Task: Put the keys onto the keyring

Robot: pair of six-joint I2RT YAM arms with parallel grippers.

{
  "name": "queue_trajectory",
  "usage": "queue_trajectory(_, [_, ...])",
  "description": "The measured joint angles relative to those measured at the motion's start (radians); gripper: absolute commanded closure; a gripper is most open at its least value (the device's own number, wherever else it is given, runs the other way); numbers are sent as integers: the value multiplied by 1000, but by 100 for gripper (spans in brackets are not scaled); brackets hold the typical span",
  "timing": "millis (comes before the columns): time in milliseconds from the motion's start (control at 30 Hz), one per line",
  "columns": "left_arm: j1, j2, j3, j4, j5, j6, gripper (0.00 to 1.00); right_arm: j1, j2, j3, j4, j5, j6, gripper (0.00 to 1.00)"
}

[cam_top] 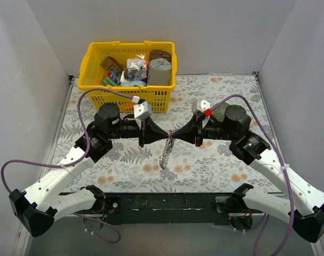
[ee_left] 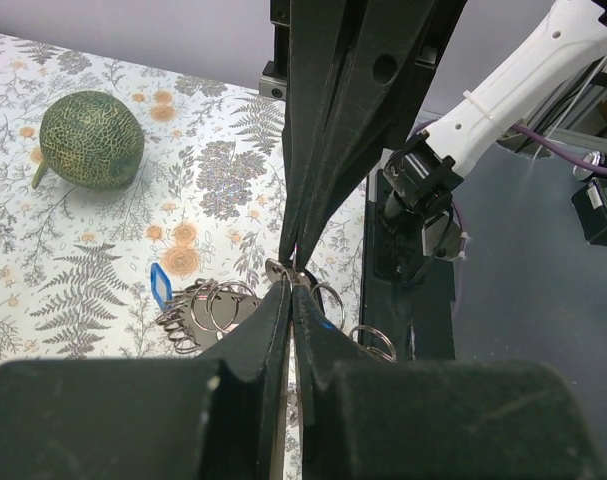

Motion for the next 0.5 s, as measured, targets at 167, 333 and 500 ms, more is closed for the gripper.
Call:
queue_trajectory(167, [2, -3, 0, 5, 1, -3, 100, -2, 1, 1, -15, -9, -1, 99])
queue_trajectory(333, [0, -19, 0, 21, 13, -6, 100, -9, 16, 1, -15, -5, 23, 99])
queue_trajectory(500, [1, -21, 0, 23, 14, -6, 100, -9, 24, 2, 0, -7, 45, 99])
